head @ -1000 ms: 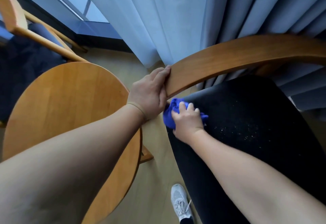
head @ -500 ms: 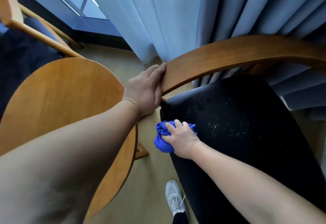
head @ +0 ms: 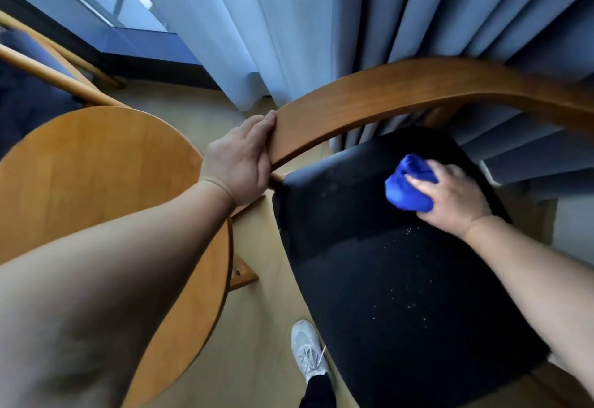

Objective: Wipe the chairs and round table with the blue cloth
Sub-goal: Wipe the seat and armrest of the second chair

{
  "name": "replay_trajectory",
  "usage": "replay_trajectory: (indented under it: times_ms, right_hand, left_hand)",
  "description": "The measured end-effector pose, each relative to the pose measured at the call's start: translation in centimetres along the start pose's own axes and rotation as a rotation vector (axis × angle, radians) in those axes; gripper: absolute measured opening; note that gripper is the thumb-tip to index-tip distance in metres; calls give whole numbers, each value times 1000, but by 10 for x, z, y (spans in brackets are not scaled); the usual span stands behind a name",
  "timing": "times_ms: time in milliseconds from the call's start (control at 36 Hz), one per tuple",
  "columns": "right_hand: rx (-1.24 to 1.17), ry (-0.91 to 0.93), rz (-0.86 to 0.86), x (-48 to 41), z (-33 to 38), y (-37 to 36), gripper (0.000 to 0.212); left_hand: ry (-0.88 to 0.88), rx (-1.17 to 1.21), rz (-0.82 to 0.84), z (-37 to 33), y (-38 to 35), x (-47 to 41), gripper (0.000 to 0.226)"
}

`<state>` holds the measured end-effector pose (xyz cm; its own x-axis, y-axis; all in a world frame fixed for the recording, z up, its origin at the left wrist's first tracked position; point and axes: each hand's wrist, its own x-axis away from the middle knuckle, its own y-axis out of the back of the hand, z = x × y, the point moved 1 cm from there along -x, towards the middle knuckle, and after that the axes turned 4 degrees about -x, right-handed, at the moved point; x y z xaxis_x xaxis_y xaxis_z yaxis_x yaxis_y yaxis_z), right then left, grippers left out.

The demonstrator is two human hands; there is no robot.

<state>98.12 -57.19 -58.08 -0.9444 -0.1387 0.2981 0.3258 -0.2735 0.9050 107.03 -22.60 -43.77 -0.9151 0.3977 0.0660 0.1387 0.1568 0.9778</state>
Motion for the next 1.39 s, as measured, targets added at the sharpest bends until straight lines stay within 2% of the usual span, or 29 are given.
replay_trajectory:
  times_ms: [111,250,361,417,472,528,639,750,917,1000,1111,1389]
  right_hand:
    - [7,-208,-33,4,-29,8,75]
    - [15,-319,-76,4,-29,2,77]
    - [-135,-664,-133,3,-38,7,65]
    - [-172,-730,-117,-3,-38,14,66]
    - [-129,-690,-110,-9,-29,19,77]
    - [-73,-549,-143,-16,-11,21,83]
    - [-43,-178,-124,-32,49,17,77]
    - [-20,25,-88,-48,117,-1,73]
    - [136,41,60,-67,183,-40,78]
    - [108,45,102,-65,177,-51,84]
    - [116,129,91,-60,160,-53,79]
    - [98,109,142,-74,143,-39,69]
  left_hand:
    - [5,5,3,0,0,0,57]
    - [11,10,3,1,-1,1,56]
    - [2,16,3,2,-1,1,57]
    - [-8,14,0,3,-1,0,57]
    - [-9,22,-2,3,-2,0,57]
    - [-9,24,-1,3,-2,0,57]
    - [-4,26,-2,2,-2,-1,57]
    - [0,23,-3,0,-2,-1,57]
    - [-7,26,-34,2,-3,-2,57]
    - [-15,29,-48,2,-3,-2,57]
    - [-22,19,-44,0,-3,-2,58]
    - [-8,-7,-50,3,-5,-1,55]
